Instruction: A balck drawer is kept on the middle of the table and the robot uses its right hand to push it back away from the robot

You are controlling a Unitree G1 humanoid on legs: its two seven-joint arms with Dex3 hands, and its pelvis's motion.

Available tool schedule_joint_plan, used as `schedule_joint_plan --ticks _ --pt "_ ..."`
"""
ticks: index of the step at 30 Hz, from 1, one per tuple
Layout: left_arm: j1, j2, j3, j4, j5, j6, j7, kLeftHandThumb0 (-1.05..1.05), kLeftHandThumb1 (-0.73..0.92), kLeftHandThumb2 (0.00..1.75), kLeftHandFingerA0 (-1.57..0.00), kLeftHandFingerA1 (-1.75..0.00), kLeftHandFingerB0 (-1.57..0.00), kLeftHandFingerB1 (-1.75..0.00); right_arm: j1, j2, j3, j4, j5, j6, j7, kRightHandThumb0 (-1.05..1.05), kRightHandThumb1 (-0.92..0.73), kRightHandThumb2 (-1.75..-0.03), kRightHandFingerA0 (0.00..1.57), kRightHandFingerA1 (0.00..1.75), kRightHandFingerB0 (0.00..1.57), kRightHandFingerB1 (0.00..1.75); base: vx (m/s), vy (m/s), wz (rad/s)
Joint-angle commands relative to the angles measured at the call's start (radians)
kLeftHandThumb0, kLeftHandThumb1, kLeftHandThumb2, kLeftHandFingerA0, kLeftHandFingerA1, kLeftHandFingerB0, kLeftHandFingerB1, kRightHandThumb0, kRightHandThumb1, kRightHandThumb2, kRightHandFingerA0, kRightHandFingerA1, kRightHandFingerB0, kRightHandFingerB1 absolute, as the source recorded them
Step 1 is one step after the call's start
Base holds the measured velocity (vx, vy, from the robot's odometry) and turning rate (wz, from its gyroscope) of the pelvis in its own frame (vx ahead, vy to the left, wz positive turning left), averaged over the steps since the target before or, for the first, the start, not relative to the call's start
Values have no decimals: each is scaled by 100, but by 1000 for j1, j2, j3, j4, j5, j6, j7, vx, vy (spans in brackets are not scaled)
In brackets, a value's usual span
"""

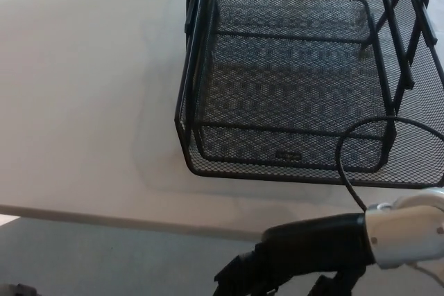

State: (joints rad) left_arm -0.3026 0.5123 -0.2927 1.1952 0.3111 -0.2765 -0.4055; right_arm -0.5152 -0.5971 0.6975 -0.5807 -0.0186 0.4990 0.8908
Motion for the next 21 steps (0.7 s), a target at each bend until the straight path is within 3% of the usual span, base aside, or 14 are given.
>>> schedule_joint_plan --ticks 1,11,12,21 --pt "2 18 6 3 7 -23 -18 -55 74 62 -49 -39 -36 -34 -69 16 27 58 -68 56 26 -49 -79 -63 46 41 34 34 0 0 0" --pt "2 14 5 2 10 -20 -15 -54 74 62 -50 -39 -34 -33 -211 44 2 198 -96 53 63 -52 -80 -65 41 40 32 34 0 0 0" --pt "2 15 5 2 11 -18 -14 -54 74 62 -51 -39 -34 -33 -222 53 -9 212 -87 55 65 -48 -62 -98 39 57 22 48 0 0 0" --pt "5 13 4 2 10 -17 -15 -55 71 62 -48 -39 -32 -33 -244 109 -24 299 -73 77 78 -52 -62 -96 38 56 25 47 0 0 0"
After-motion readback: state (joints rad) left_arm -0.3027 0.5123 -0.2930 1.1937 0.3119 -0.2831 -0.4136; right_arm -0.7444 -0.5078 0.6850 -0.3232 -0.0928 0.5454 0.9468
